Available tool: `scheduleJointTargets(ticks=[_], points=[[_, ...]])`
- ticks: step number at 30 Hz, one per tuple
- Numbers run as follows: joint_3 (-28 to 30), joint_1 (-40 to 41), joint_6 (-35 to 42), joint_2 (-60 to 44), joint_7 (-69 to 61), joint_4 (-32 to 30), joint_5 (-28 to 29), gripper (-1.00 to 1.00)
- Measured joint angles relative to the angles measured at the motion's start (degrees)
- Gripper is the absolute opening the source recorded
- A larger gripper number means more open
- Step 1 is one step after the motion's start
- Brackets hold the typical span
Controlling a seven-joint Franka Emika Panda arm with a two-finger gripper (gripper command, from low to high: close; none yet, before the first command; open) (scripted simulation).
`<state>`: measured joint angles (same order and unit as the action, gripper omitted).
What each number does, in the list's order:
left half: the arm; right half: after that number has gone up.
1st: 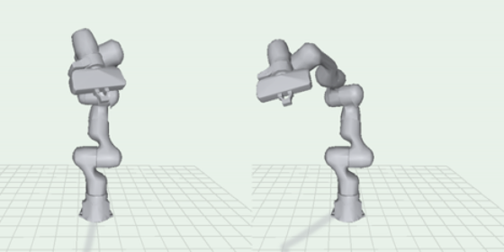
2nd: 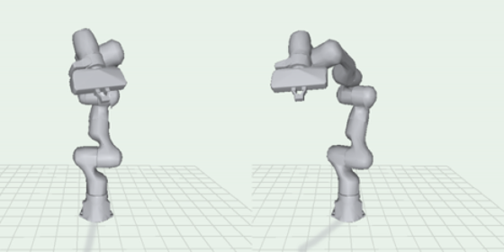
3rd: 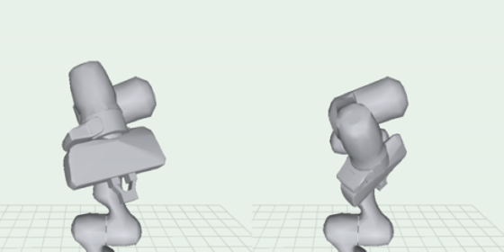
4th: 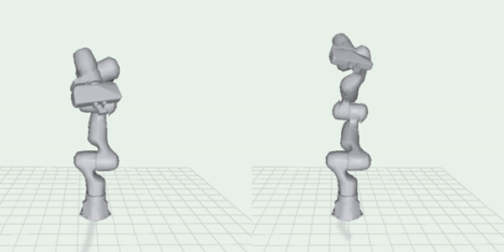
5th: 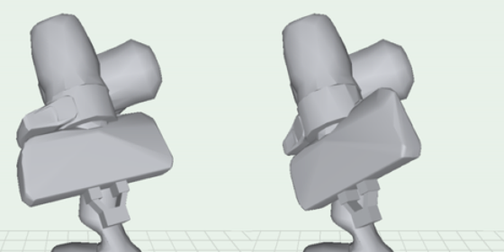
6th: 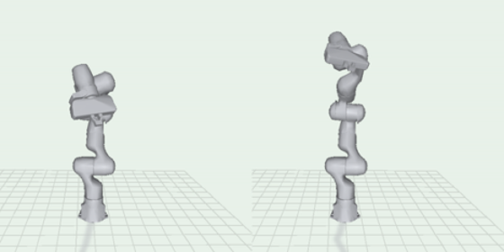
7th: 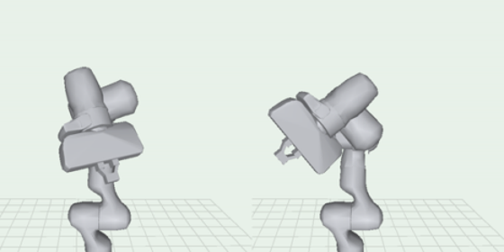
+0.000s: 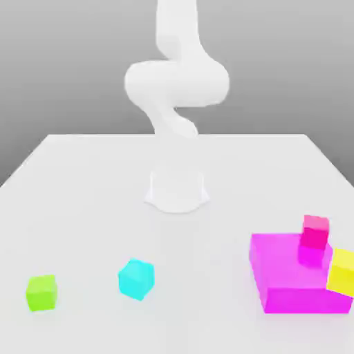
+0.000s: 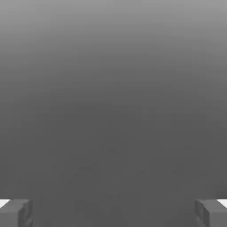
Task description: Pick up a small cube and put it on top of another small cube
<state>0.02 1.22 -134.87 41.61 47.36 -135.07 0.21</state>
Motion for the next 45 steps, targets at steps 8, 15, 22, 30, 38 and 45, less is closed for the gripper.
scheduleJointTargets(ticks=[8, 15, 22, 30, 38, 45], points=[[0.42, 4.42, -11.59, -16.25, 5.69, -11.97, 0.71, 0.00], [1.78, 7.73, -22.39, -31.60, 10.69, -22.89, 0.97, 0.00], [2.23, 9.39, -34.05, -47.06, 11.82, -28.26, -1.44, 0.00], [0.54, 10.84, -41.78, -56.47, 11.00, -26.72, -2.57, -1.00], [1.25, 10.44, -35.84, -49.22, 12.00, -28.01, -1.29, -1.00], [4.84, 13.83, -24.47, -42.77, 14.95, -23.08, -0.80, -1.00]])
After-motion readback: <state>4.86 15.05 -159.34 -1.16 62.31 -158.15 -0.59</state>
